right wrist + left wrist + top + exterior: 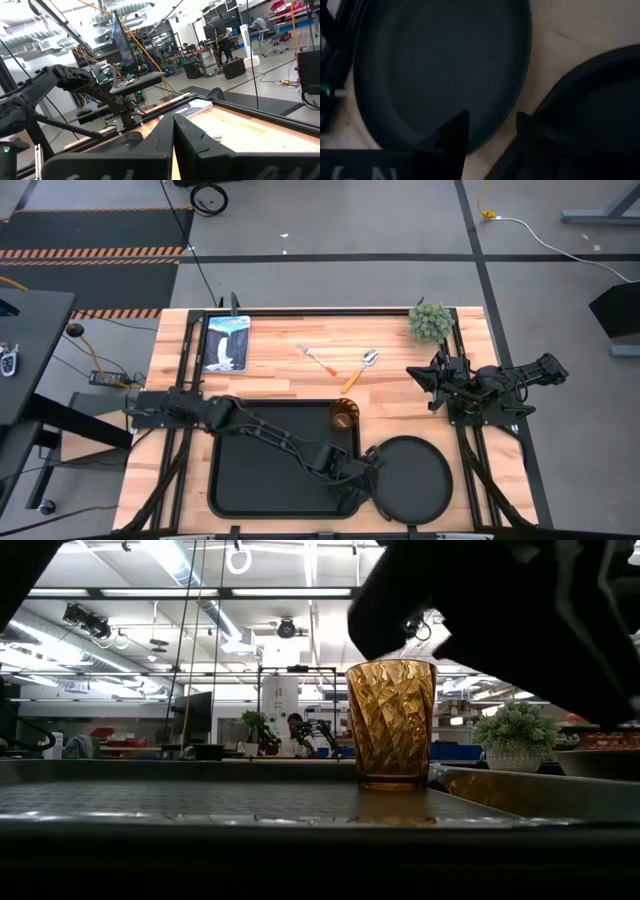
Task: Pick and place plate/cup/fork/spoon on tray
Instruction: Put the black plate on the black tray to the bottom right of the orange cup
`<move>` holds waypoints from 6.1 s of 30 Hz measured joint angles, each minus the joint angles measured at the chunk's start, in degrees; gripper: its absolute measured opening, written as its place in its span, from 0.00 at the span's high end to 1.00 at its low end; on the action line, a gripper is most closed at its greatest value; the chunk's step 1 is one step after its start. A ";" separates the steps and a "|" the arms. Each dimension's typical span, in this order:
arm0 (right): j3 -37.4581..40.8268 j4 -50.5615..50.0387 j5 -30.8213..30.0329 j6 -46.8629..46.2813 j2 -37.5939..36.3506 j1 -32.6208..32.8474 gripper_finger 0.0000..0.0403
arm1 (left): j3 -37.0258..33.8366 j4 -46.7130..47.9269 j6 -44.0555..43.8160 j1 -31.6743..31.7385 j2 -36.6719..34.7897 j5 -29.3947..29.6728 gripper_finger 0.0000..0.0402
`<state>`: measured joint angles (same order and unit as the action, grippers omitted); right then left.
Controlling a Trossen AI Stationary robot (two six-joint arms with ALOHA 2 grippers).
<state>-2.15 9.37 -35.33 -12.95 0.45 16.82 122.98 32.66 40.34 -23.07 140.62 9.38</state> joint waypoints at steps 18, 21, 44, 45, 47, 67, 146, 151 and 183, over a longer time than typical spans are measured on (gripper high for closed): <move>0.00 0.22 0.00 0.00 0.00 0.00 0.96 | 0.02 -2.67 2.55 0.90 2.89 -1.37 0.57; 0.00 0.37 0.00 0.00 0.00 0.00 0.96 | 0.12 -3.39 2.79 1.16 3.34 -1.70 0.57; 0.00 0.42 0.00 0.00 0.00 0.00 0.96 | -0.01 -1.72 6.11 0.69 3.67 -2.49 0.97; 0.00 0.42 0.00 0.00 0.00 0.00 0.96 | -0.01 -1.85 5.41 0.66 3.64 -2.62 0.97; 0.00 0.42 0.00 0.00 0.00 0.00 0.96 | -0.01 -2.36 4.67 0.63 3.61 -3.03 0.97; 0.00 1.68 0.04 0.00 0.02 0.02 0.96 | 0.02 0.06 -11.53 -2.65 -11.38 -0.78 0.97; 0.00 3.02 0.00 0.00 0.00 0.00 0.96 | -18.53 32.60 -85.81 -14.84 -17.70 7.94 0.66; 0.00 2.99 0.00 0.00 0.00 0.01 0.96 | -20.87 25.11 -81.33 -11.29 -17.35 8.21 0.71; 0.00 2.97 0.00 0.00 0.01 0.00 0.96 | -25.94 -11.92 -59.02 -0.63 -13.00 3.28 0.84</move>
<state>-2.15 12.34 -35.33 -12.95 0.46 16.82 97.04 20.74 -18.68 -23.70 127.61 12.67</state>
